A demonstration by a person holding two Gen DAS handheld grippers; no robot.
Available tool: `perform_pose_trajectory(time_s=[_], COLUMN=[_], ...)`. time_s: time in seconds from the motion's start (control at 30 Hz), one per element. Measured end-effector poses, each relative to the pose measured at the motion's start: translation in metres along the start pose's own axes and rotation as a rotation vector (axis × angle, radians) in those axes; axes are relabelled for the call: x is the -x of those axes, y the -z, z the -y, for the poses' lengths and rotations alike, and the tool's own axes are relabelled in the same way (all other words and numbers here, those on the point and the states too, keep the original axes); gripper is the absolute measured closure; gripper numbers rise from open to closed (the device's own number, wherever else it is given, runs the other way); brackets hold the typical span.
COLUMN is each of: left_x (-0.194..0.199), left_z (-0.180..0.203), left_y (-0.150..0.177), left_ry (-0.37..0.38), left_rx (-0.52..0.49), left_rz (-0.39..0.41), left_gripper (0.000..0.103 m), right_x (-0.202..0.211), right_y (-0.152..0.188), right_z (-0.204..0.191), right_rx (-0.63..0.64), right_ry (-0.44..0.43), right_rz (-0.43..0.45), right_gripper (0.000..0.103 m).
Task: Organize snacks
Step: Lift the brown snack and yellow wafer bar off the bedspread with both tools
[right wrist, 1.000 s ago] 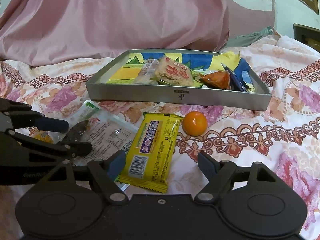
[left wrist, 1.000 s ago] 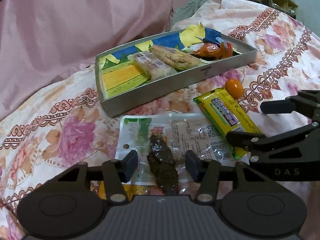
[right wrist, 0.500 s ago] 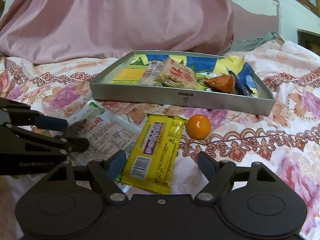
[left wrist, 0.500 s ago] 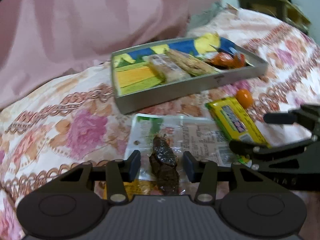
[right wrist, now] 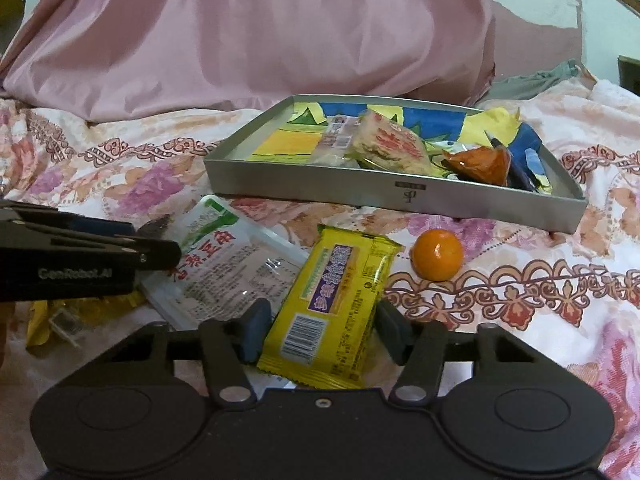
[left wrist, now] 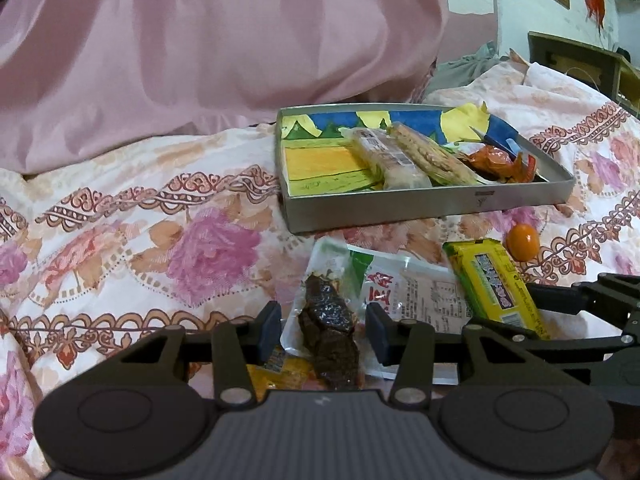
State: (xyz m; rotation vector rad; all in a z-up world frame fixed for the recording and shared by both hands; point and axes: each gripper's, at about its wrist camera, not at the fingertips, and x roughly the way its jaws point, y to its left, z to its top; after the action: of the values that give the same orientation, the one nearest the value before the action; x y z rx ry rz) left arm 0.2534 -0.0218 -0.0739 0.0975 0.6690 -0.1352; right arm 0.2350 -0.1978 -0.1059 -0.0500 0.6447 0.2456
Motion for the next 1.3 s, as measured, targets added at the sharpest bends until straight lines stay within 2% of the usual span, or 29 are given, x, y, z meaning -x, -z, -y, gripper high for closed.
perform_pose_trajectory(time_s=[0.1,0.4,0.73,1.07,1.1,1.17,1.2,1.23,1.3], left_x=[0.004,0.014,0.023,0.025,0.025,0.025,0.025,0.024,0.023], left_z=[0.004,0.006,0.009,0.012,0.012,0.013,0.014,0.015,0.017], left_y=[0.0,-0.006,-0.015,-0.017,-0.018,-0.02,-0.02,-0.021,-0.02], left_ry=[-0.006,-0.012,-0.013,-0.016,-0.016,-0.015,-0.013,-0.012,-0.015], left_rx=[-0.009,0.004,0.006,0.007,0.008,0.01,0.009,0.005,-0.003], left_rz=[0.026,0.099,0.156,0.171,0.172,0.175,0.173,0.17,0.161], left_gripper=[0.053,0.053,0.053,0.053,0.053,0.053,0.053,0.053,0.053], right_x=[0.003,0.014,0.019,0.021,0.022,0.024,0.024,0.023,0.02], right_y=[0.0,0.0,0.0,0.0,-0.001,-0.002,-0.002,-0.003,-0.001], right_z=[-0.002,-0.021,-0.02,-0.022,-0.022,-0.022,-0.022,-0.021,-0.019], right_rx=[0.005,0.161,0.177,0.189,0.194,0.204,0.205,0.204,0.21], right_ry=[0.005,0.049,0.088,0.1,0.105,0.125,0.128,0.124,0.131], right_rz=[0.012,0.094,0.144,0.16,0.166,0.176,0.176,0.167,0.14], right_gripper=[0.046,0.048,0.053,0.055,0.057,0.073,0.074,0.085,0.082])
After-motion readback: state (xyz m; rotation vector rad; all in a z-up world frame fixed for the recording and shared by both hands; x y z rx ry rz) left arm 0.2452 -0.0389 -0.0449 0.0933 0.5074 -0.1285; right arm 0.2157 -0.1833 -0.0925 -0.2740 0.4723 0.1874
